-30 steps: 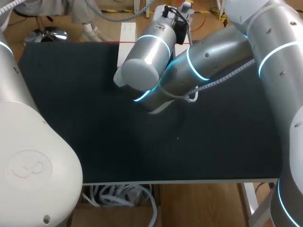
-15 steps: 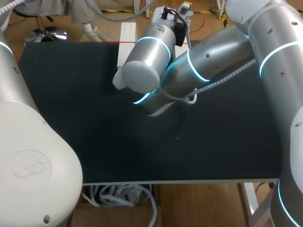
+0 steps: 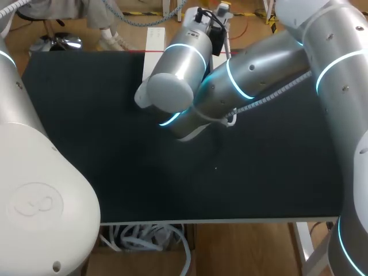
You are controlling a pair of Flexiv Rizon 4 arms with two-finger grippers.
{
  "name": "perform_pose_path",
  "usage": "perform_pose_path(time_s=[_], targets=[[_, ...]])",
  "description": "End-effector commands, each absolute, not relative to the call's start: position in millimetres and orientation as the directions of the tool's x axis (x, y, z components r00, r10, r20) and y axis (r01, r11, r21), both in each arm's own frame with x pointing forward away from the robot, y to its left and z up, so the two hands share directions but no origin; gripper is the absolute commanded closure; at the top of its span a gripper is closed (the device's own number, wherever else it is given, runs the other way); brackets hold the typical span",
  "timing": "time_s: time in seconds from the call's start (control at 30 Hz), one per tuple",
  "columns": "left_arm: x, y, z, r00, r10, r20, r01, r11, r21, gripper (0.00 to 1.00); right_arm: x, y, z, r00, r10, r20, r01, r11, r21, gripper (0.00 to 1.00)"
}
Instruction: Grab the tape and strap the tape.
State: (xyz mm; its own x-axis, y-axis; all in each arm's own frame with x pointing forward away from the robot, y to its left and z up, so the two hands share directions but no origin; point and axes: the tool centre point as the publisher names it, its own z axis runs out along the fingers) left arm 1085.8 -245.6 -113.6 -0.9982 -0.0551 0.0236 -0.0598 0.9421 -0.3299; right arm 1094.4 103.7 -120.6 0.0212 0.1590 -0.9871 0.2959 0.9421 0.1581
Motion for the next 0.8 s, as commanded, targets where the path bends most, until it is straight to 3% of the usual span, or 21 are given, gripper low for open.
perform_pose_path(time_s=[0.03, 0.8], targets=[[1085.9, -246.2, -112.2, -0.998, -0.056, 0.025, -0.061, 0.944, -0.326, 1.00, 1091.6, 105.7, -115.9, 0.011, 0.164, -0.986, 0.291, 0.943, 0.160, 1.00], [1085.9, -246.2, -112.2, -0.998, -0.056, 0.025, -0.061, 0.944, -0.326, 1.00, 1090.0, 114.7, -111.6, 0.014, 0.184, -0.983, 0.273, 0.945, 0.180, 1.00]])
